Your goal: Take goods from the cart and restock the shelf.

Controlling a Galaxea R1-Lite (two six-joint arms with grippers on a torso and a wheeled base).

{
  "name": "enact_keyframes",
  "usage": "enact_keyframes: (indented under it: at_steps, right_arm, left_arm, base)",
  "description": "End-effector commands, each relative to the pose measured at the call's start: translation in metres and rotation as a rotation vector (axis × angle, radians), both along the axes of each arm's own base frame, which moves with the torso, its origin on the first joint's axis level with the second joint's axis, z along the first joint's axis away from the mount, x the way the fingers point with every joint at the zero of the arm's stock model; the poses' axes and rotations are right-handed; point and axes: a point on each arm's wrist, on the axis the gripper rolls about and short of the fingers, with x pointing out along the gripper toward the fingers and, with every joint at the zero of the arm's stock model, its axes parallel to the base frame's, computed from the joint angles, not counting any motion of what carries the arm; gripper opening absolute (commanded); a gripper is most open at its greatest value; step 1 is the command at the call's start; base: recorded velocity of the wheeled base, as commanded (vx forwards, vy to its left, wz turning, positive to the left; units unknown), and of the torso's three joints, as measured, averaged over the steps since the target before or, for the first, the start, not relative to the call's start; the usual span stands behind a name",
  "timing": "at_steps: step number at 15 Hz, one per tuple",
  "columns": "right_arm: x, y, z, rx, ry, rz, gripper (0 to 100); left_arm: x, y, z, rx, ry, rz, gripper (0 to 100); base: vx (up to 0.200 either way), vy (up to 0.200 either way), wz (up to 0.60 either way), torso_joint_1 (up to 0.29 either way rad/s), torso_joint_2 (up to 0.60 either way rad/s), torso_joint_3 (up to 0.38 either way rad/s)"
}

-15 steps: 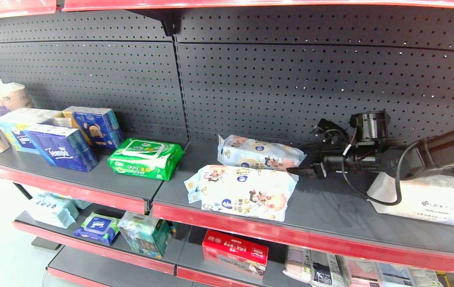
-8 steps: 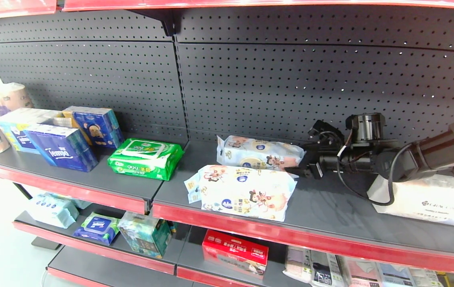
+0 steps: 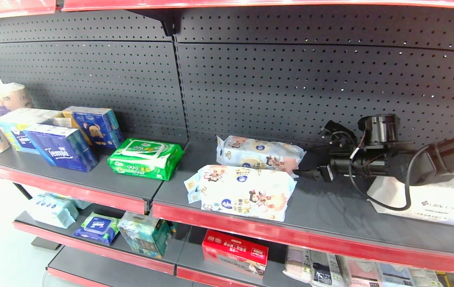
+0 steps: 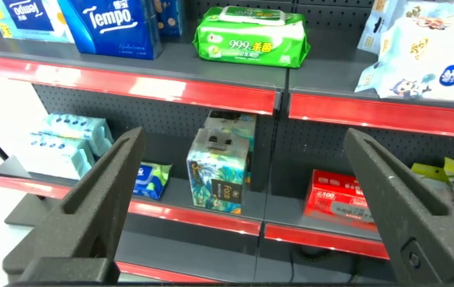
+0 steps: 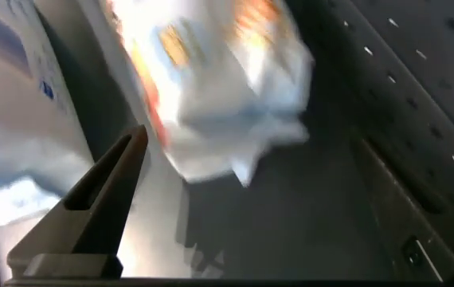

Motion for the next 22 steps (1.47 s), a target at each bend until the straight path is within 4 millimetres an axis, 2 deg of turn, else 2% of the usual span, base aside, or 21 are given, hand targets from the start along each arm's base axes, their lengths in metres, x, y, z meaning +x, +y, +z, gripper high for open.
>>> enact_keyframes:
  at_steps: [1,4,7,8,12,14,16,17,19,22]
  right_arm:
    - [-0.016,-0.008,0.013,0.009,-0.014,-0.010,100]
    - [-0.040,-0.016,0.023,0.011,-0.016,-0.027,100]
    - [-0.054,-0.023,0.043,0.040,-0.045,-0.076,100]
    - [-0.068,-0.024,0.047,0.064,-0.030,-0.090,100]
    - [-0.099,-0.016,0.048,0.101,0.013,-0.070,100]
    - [-0.112,-0.001,0.049,0.121,0.033,-0.023,100]
    - [-0.116,0.007,0.039,0.115,0.079,-0.008,100]
    - [-0.113,0.008,0.027,0.099,0.118,-0.016,100]
    - [-0.104,0.009,0.014,0.090,0.151,-0.029,100]
    - [-0.085,0.020,0.008,0.083,0.097,-0.035,100]
  left_arm:
    - [0.000,0.000,0.000,0.000,0.000,0.000,100]
    - [0.000,0.000,0.000,0.000,0.000,0.000,100]
    - [0.000,0.000,0.000,0.000,0.000,0.002,100]
    - [0.000,0.000,0.000,0.000,0.000,0.002,100]
    - [0.000,0.000,0.000,0.000,0.000,0.000,100]
    - [0.000,0.000,0.000,0.000,0.000,0.000,100]
    - [0.000,0.000,0.000,0.000,0.000,0.000,100]
    - [0.000,0.000,0.000,0.000,0.000,0.000,100]
    - [0.000,0.000,0.000,0.000,0.000,0.002,100]
    - [0.000,0.000,0.000,0.000,0.000,0.000,100]
  base:
    - [0.000,0.000,0.00,0.000,0.00,0.000]
    - [0.000,0.000,0.00,0.000,0.00,0.000]
    - [0.000,0.000,0.00,0.000,0.00,0.000]
    - [0.000,0.000,0.00,0.000,0.00,0.000]
    - [0.000,0.000,0.00,0.000,0.00,0.000]
    - [0.000,0.000,0.00,0.000,0.00,0.000]
    - [0.000,0.000,0.00,0.000,0.00,0.000]
    - [0.000,0.000,0.00,0.000,0.00,0.000]
    - [0.000,0.000,0.00,0.000,0.00,0.000]
    - [0.000,0.000,0.00,0.000,0.00,0.000]
